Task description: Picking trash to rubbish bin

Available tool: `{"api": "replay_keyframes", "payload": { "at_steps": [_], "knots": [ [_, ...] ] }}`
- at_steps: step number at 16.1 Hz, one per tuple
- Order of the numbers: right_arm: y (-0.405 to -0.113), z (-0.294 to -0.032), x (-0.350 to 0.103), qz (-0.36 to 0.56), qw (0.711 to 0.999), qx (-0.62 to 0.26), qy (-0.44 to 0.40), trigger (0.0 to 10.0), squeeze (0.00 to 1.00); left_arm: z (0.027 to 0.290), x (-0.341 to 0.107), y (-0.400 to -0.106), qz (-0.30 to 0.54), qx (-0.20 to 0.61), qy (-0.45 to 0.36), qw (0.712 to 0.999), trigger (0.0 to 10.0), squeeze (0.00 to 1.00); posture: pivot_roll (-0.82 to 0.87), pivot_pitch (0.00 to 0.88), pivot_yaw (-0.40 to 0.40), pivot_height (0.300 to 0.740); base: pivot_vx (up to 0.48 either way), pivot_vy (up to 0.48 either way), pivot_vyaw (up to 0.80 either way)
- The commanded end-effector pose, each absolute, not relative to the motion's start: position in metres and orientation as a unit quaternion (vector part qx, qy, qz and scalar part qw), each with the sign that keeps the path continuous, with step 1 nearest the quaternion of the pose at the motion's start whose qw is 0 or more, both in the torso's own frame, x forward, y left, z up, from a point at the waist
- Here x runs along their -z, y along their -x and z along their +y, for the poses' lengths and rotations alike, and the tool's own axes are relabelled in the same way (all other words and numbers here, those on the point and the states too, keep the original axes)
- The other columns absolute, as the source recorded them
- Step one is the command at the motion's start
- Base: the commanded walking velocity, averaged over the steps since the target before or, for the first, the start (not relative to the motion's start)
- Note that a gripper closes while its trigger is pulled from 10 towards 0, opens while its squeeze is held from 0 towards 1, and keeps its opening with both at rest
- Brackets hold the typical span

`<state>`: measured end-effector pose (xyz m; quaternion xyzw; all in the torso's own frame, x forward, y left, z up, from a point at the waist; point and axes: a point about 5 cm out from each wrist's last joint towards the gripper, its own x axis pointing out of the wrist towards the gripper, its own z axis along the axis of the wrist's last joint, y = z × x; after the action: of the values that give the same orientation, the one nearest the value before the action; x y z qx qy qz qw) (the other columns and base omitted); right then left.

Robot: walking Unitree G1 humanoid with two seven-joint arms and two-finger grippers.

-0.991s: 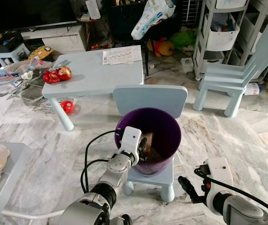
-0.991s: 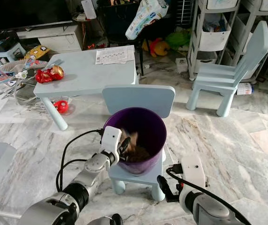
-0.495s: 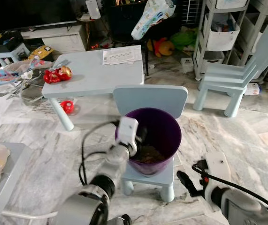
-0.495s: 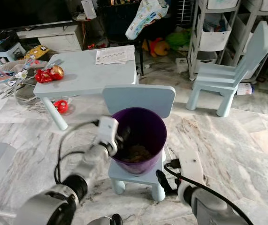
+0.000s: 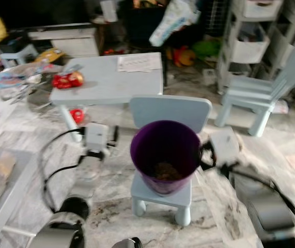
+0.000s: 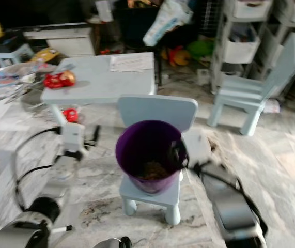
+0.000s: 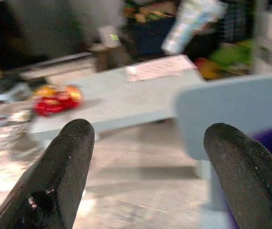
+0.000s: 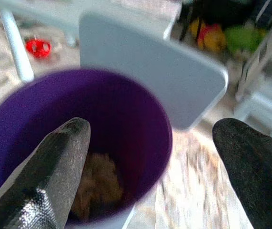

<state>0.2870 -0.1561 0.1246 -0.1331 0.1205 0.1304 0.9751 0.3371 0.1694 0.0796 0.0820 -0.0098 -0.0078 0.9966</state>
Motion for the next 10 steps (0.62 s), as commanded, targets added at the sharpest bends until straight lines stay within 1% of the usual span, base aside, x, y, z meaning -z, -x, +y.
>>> {"api": "replay_keyframes", "payload": {
  "at_steps": [1,2,3,4,6,10],
  "knots": [
    [-0.297,-0.156,-0.124,0.108,0.978,-0.124,0.127,10.0,0.42,0.178,-0.085,-0.334,-0.031,-0.012,-0.086,0.996,10.0,1.0,-0.03,0.027,0.049,0.74,0.0,0.0,0.0],
    [-0.307,-0.156,-0.13,0.089,0.982,-0.115,0.119,10.0,0.33,0.185,-0.087,-0.329,-0.042,-0.023,-0.084,0.995,10.0,1.0,-0.03,0.024,0.047,0.74,0.0,0.0,0.0],
    [-0.318,-0.155,-0.14,0.064,0.987,-0.106,0.099,10.0,0.0,0.193,-0.092,-0.321,-0.06,-0.028,-0.084,0.994,10.0,1.0,-0.01,0.023,0.041,0.74,0.0,0.0,0.0],
    [-0.321,-0.155,-0.142,0.057,0.989,-0.104,0.093,10.0,0.0,0.194,-0.093,-0.318,-0.066,-0.028,-0.086,0.994,10.0,1.0,-0.01,0.022,0.038,0.74,0.0,0.0,0.0],
    [-0.326,-0.151,-0.146,0.034,0.991,-0.105,0.076,10.0,0.0,0.203,-0.1,-0.307,-0.083,-0.064,-0.086,0.991,10.0,1.0,0.0,0.024,0.034,0.74,0.0,0.0,0.0],
    [-0.328,-0.147,-0.149,0.015,0.992,-0.106,0.06,10.0,0.0,0.203,-0.109,-0.3,-0.095,-0.088,-0.091,0.987,10.0,1.0,0.01,0.026,0.028,0.74,0.0,0.0,0.0]
  ]
}}
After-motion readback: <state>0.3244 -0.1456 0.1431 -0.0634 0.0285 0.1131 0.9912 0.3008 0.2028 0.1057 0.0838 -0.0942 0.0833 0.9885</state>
